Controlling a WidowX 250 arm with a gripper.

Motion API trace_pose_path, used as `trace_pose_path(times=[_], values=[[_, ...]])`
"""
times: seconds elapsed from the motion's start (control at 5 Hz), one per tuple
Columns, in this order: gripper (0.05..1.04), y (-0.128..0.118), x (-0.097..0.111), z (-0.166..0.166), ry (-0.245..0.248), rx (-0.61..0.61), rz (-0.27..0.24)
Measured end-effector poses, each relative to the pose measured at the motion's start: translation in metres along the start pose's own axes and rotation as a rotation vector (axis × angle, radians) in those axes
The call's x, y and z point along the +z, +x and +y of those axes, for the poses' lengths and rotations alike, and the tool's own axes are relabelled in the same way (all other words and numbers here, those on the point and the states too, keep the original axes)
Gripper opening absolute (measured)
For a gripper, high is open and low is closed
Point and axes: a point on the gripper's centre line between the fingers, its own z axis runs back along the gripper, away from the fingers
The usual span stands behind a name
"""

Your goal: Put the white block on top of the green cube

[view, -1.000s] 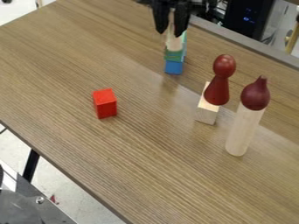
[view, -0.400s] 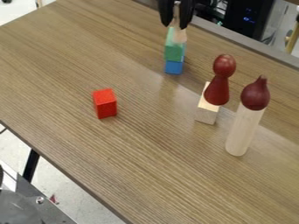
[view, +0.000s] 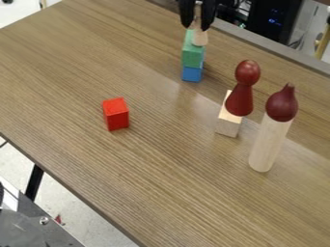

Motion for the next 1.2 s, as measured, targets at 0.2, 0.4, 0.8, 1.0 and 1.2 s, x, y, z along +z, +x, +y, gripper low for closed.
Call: trace_pose_path(times=[0.2, 0.4, 0.8, 1.0, 1.2], values=[[0.354, 0.0054, -0.0016, 0.0019, 0.003, 0.008, -0.001], [0.354, 0.0061, -0.0014, 0.0030, 0.010, 0.002, -0.003], [0.354, 0.0098, -0.0016, 0.0048, 0.052, -0.035, -0.028], [0.398, 0.0095, -0.0034, 0.0069, 0.064, -0.041, -0.031], [0.708, 0.0053, -0.0088, 0.0088, 0.071, -0.043, -0.012]])
